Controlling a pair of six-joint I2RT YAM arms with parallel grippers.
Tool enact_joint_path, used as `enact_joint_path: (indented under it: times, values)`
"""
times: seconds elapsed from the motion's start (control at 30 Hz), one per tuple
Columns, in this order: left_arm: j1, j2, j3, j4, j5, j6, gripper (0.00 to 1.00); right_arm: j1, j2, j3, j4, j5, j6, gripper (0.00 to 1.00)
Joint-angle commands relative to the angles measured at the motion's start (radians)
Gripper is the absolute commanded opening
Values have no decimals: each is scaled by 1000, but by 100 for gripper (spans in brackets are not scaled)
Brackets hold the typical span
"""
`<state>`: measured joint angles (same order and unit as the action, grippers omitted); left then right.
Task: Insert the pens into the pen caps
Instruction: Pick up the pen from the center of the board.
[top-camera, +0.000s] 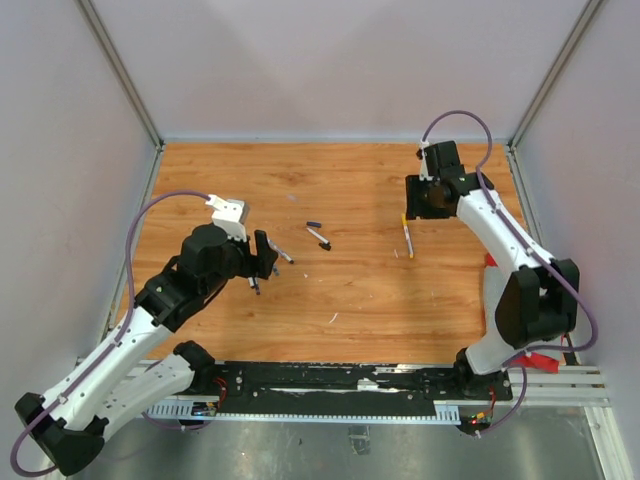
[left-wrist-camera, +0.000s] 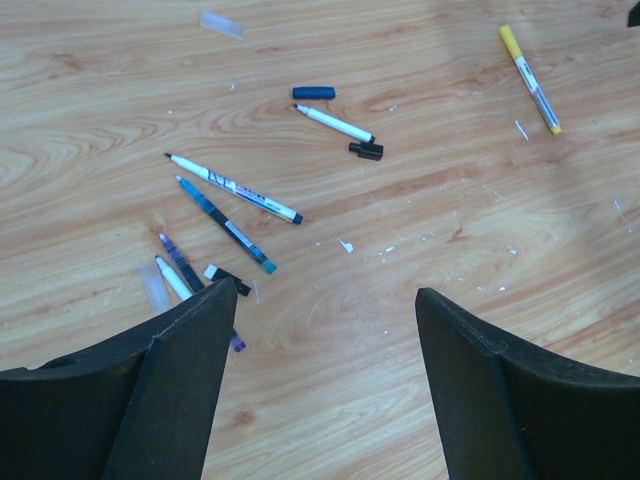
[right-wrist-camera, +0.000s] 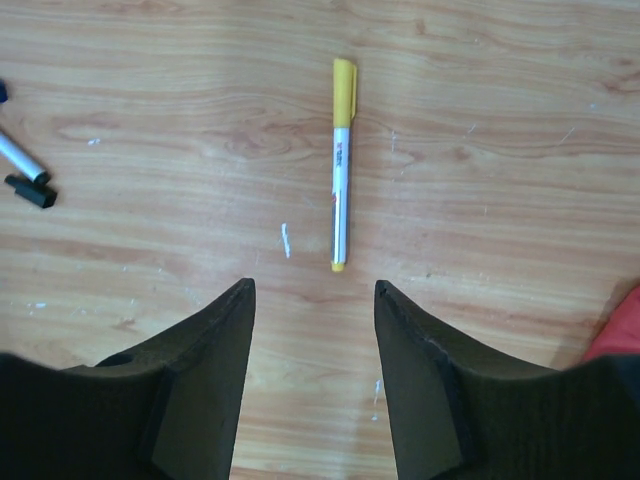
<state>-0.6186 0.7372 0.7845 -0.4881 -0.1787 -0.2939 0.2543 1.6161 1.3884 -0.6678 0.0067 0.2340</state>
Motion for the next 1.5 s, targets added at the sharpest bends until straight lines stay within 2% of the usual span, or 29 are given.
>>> enact_joint_path:
  times: [0.0, 0.17, 0.3, 0.4, 0.5, 0.73, 0.9, 1.13, 1.47]
  values:
    - [3, 12, -3, 19, -11, -2, 78, -1, -119, -125, 66, -91, -23, 52]
    - [3, 28, 0, 21, -14, -5, 78, 19, -293, -299, 228, -234, -3, 55]
    - [3, 42, 8, 16, -28, -15, 77, 73, -366, -376, 305, -247, 45, 56]
    - [3, 53, 33, -11, -45, -17, 76, 150, -377, -409, 385, -226, 59, 56]
    - [3, 27, 61, -36, -62, -23, 74, 243, -316, -385, 430, -209, 56, 56]
    - [3, -168, 70, -31, -95, -39, 75, 406, -57, -186, 395, -185, -1, 56]
    - [3, -254, 37, -51, -141, -33, 76, 497, 176, 26, 323, -174, -28, 56]
    - [3, -297, 10, -53, -185, -45, 77, 594, 453, 313, 246, -134, -68, 53]
    - [3, -274, 9, -52, -199, -43, 77, 643, 677, 561, 166, -14, -142, 51]
